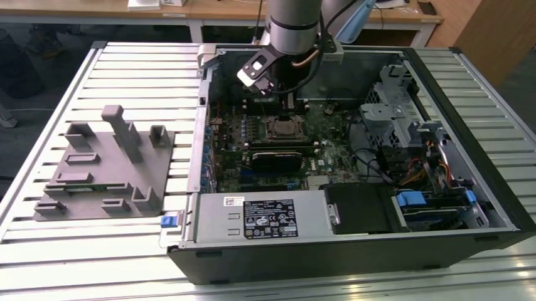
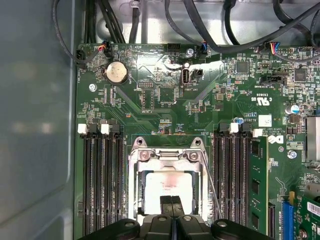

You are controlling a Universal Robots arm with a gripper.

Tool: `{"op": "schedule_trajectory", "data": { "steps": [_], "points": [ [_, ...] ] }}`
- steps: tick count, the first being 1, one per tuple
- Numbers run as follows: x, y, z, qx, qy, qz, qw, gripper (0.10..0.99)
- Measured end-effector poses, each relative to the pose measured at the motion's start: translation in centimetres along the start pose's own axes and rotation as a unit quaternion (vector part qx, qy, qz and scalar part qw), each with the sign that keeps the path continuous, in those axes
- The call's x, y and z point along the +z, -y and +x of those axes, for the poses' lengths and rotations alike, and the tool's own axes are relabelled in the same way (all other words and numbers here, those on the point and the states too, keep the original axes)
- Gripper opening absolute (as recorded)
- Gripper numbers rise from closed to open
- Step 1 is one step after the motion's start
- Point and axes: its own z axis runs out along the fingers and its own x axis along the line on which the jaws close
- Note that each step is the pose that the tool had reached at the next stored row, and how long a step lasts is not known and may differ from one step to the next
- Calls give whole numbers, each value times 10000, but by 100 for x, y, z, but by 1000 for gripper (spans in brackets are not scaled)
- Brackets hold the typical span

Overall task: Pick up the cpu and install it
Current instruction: 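Install the first cpu locking lever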

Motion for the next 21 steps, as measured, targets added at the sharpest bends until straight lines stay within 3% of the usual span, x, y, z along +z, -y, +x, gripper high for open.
{"op": "schedule_trajectory", "data": {
  "steps": [21],
  "points": [
    [-79, -2, 4, 12, 2, 0, 10000, 106]
  ]
}}
